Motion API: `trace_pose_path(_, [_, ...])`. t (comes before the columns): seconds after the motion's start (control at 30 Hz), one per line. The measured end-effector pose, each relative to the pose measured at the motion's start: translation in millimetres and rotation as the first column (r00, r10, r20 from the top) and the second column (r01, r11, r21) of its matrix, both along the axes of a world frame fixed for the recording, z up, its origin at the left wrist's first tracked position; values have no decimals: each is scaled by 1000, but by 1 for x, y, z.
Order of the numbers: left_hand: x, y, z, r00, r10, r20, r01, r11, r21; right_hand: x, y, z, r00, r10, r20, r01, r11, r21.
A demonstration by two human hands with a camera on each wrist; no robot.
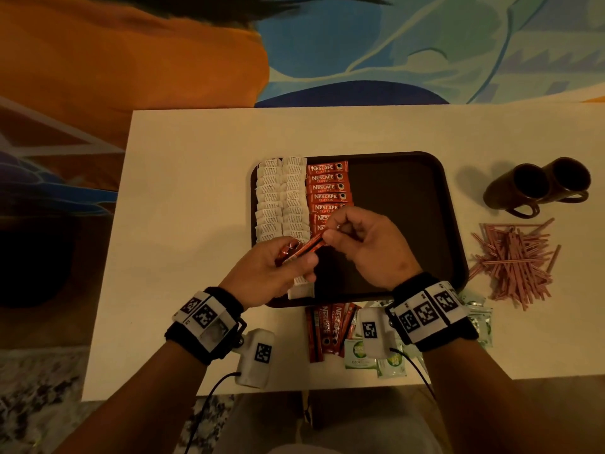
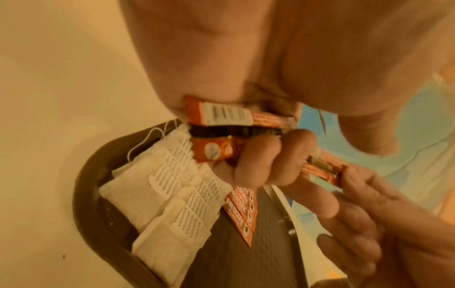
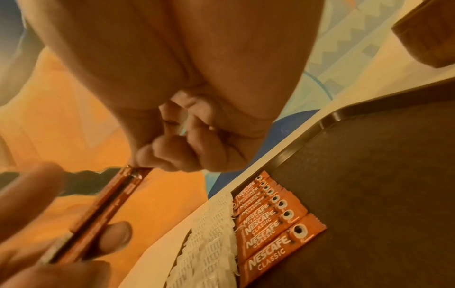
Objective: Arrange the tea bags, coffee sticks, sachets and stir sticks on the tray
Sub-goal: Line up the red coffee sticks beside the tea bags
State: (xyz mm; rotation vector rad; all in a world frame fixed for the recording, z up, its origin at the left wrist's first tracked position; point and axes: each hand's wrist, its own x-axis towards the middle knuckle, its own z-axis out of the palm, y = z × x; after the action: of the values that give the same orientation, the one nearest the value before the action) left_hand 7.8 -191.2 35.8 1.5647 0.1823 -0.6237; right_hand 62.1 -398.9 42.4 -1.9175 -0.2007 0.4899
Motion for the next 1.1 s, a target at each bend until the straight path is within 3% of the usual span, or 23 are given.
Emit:
trace_pose_path(0.13, [-1, 5, 6, 995, 98, -25, -99, 995, -31, -3, -7, 7, 998, 10, -64, -7, 999, 51])
trace_pose_path(0.4, [4, 6, -9, 975, 176, 132, -191, 975, 111, -3, -7, 4, 977, -20, -211, 61, 980, 190])
trace_pose_path(0.67, [7, 1, -14, 967, 178, 184, -201, 973, 116, -7, 1, -8, 970, -88, -226, 120, 984, 134])
trace_pose_path(0.93, [12, 3, -21, 964, 206, 167, -226, 968, 110, -7, -24, -13, 925, -226, -305, 280, 949, 148])
trace_pose_path(1.1, [11, 4, -24, 962, 218, 162, -243, 958, 150, -7, -45, -19, 897, -316, -309, 351, 934, 62])
